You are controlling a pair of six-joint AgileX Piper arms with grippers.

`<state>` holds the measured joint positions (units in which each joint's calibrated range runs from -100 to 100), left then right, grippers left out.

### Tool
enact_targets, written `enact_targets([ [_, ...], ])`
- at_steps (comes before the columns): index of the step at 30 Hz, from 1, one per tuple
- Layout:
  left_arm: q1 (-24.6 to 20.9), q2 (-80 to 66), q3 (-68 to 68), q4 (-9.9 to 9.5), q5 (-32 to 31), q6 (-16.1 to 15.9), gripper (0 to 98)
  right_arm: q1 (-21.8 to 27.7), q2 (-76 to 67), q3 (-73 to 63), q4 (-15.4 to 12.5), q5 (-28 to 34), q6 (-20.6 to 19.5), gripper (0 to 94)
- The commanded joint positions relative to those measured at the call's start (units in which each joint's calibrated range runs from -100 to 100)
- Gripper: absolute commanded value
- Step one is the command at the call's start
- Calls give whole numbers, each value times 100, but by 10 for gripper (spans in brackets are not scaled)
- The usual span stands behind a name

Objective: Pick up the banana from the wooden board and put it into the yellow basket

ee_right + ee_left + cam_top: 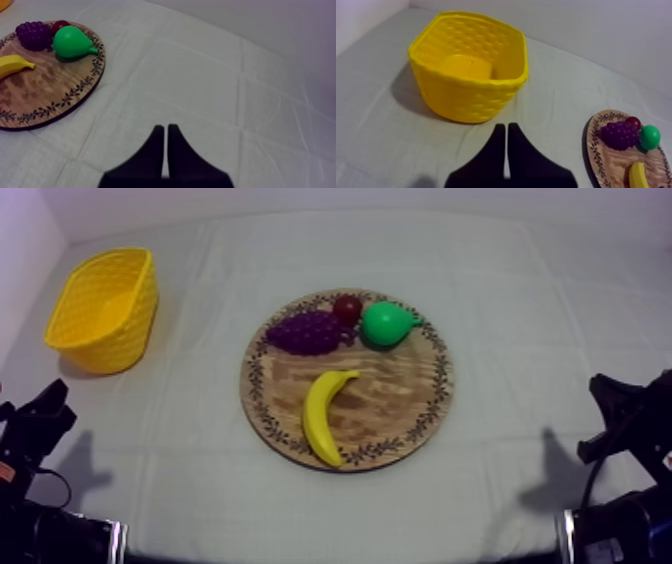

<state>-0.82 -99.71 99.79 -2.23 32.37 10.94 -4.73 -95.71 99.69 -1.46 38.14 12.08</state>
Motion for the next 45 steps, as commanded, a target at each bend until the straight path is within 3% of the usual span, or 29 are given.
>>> enact_targets([
  [1,-2,-4,-1,1,-3,-2,1,-1,-4,-3,-3,0,1,5],
  [23,-2,-4,-1,1,-3,0,1,-1,-4,-3,-3,0,5,5],
  [28,-82,-4,-1,-3,-3,-552,1,-1,-4,-3,-3,0,2,5],
  [33,-101,26,-1,-7,24,-731,8,-1,-4,-3,-3,0,2,5],
  [40,266,769,-482,-55,-330,-495,17,-1,-4,-3,-3,0,4,5],
  [45,890,1669,-2487,-151,361,23,4,-1,-4,-3,-3,0,4,5],
])
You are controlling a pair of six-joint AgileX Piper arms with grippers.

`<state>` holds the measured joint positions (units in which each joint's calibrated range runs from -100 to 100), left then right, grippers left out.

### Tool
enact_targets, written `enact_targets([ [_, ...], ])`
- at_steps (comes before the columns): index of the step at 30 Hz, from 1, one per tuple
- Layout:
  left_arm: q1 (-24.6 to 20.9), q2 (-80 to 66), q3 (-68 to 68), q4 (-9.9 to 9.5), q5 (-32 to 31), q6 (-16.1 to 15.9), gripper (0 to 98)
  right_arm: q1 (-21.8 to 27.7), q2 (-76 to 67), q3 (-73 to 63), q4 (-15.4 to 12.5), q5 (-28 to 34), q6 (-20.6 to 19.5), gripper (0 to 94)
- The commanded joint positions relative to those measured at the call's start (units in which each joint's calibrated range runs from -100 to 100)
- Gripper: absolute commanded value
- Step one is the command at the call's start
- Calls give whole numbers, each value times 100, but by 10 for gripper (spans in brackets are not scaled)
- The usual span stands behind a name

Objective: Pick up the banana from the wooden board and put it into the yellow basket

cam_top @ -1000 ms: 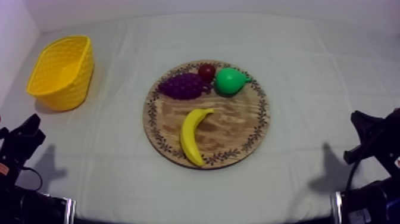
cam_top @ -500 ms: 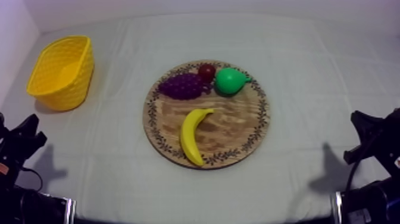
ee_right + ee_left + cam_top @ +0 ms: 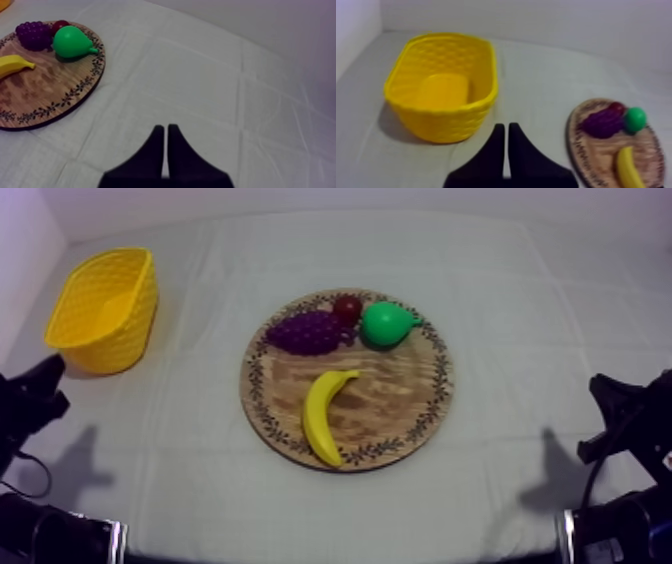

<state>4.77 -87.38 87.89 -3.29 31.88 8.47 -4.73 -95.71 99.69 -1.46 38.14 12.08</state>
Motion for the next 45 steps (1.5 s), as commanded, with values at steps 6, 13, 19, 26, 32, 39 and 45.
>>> enact_targets([
  [6,1244,1646,-4016,-331,2058,882,1,-1,-4,-3,-3,0,2,5],
  [13,2107,2842,-5590,-363,3063,1546,1,-1,-4,-3,-3,0,1,5],
  [19,2680,3867,-5648,-320,3053,2099,1,-1,-4,-3,-3,0,1,5],
  [26,3243,5114,-5697,-244,2948,2596,1,-1,-4,-3,-3,0,1,5],
  [32,3540,5995,-5856,-207,2915,2847,1,-1,-4,-3,-3,0,4,5],
  [39,3495,6803,-5969,-72,2974,2704,3,-1,-4,-3,-3,0,3,5],
  [45,3188,7217,-5555,219,2485,2338,7,-1,-4,-3,-3,0,5,5],
])
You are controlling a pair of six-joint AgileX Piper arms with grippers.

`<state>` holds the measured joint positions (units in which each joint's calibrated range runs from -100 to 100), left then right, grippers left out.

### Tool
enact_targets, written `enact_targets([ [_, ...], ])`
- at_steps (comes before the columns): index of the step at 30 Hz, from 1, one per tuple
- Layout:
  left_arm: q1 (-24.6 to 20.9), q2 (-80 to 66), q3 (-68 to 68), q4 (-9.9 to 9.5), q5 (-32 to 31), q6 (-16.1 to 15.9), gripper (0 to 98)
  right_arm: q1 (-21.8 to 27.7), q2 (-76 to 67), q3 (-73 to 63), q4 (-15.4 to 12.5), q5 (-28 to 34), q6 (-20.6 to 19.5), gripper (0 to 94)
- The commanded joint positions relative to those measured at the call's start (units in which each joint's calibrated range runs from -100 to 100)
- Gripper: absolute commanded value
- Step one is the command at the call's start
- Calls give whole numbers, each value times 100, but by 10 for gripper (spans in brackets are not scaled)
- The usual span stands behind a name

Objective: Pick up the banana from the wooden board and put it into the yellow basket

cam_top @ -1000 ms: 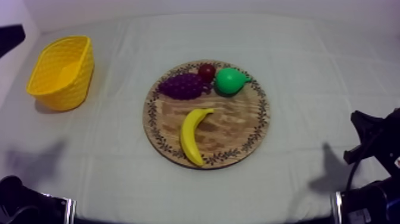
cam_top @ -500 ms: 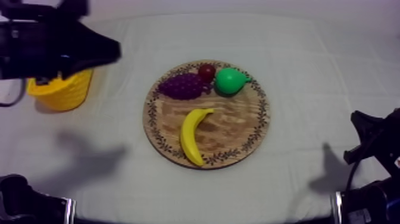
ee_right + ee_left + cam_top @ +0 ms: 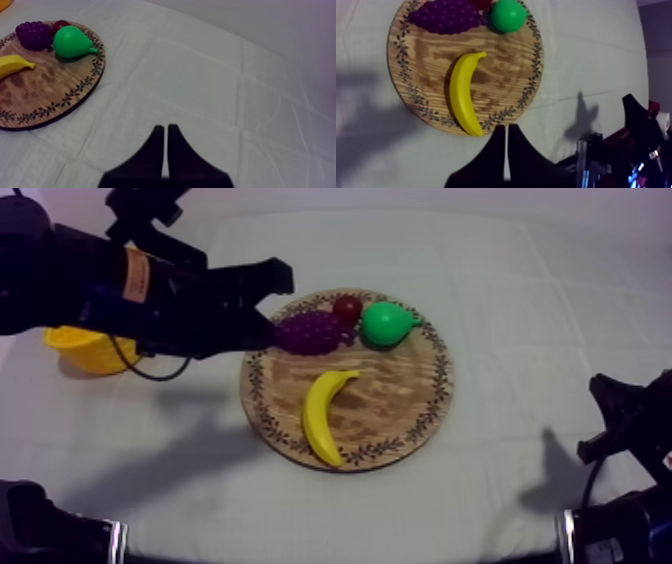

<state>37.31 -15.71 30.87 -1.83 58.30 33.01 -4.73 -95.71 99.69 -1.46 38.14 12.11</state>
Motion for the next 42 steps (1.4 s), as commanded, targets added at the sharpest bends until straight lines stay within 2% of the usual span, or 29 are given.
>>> enact_targets([
  [1,-103,84,256,118,-268,-162,8,-1,-4,-3,-3,1,3,5],
  [6,-177,195,604,202,-502,-268,12,-1,-4,-3,-3,1,3,5],
  [9,-170,249,679,179,-533,-413,25,-1,-4,-3,-3,1,3,5],
  [12,-114,290,743,69,-649,-535,37,-1,-4,-3,-3,1,3,5],
  [15,-88,308,930,3,-1073,-724,44,-1,-4,-3,-3,1,3,5],
  [17,-166,301,1135,122,-1479,-862,68,-1,-4,-3,-3,1,3,5],
  [18,-233,298,1244,247,-1645,-925,123,-1,-4,-3,-3,1,3,5],
  [20,-346,292,1429,453,-1874,-1065,341,-1,-4,-3,-3,1,3,5],
  [22,-384,287,1492,436,-1865,-1065,484,-1,-4,-3,-3,1,0,5],
  [24,-404,292,1466,374,-1710,-1030,539,-1,-4,-3,-3,1,0,5],
  [29,-393,323,1250,149,-1385,-851,558,-1,-4,-3,-3,1,0,5],
  [34,-327,356,1047,111,-1216,-798,557,-1,-4,-3,-3,1,-1,5],
  [42,-25,368,1355,-146,-1641,-769,510,-1,-4,-3,-3,1,-2,5],
])
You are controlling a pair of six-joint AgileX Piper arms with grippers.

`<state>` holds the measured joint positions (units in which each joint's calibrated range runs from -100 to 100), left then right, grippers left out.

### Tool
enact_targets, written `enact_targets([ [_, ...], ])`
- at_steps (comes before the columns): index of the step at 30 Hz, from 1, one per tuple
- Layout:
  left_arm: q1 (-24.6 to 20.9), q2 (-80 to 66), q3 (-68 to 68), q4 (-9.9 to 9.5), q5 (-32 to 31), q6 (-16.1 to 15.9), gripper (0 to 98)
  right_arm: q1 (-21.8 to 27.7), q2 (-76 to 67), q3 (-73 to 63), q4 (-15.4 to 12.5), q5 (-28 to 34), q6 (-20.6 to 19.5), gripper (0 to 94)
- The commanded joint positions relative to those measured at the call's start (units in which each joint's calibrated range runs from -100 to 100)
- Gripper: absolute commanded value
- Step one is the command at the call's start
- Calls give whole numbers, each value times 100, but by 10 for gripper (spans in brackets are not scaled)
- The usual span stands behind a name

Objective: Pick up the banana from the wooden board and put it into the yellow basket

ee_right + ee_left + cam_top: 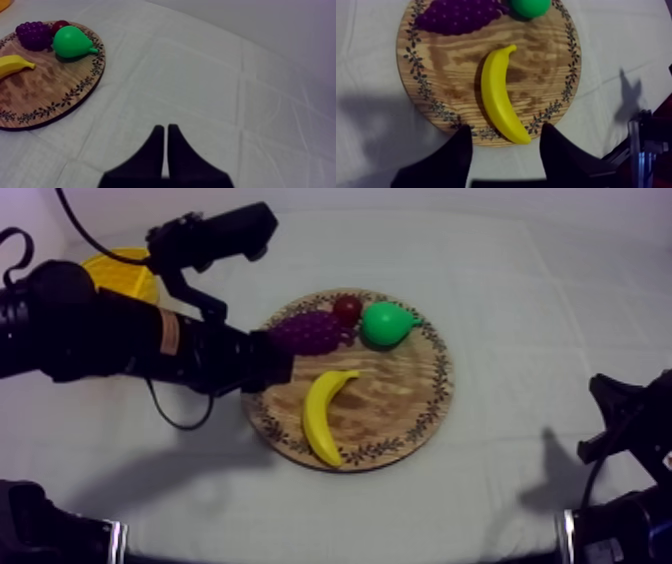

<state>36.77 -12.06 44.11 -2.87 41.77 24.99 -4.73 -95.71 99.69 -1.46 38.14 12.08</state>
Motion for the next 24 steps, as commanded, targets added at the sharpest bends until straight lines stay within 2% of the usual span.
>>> enact_targets([
  [1,47,4,55,-58,56,35,530,-1,-4,-3,-3,1,1,5],
  [5,69,-15,119,-91,143,44,591,-1,-4,-3,-3,1,1,5],
  [15,84,77,280,-59,-128,251,527,-1,-4,-3,-3,1,1,5],
  [20,-22,434,166,270,-119,89,504,-1,-4,-3,-3,1,1,5],
  [24,-87,874,8,623,-120,-141,492,-1,-4,-3,-3,1,1,5],
])
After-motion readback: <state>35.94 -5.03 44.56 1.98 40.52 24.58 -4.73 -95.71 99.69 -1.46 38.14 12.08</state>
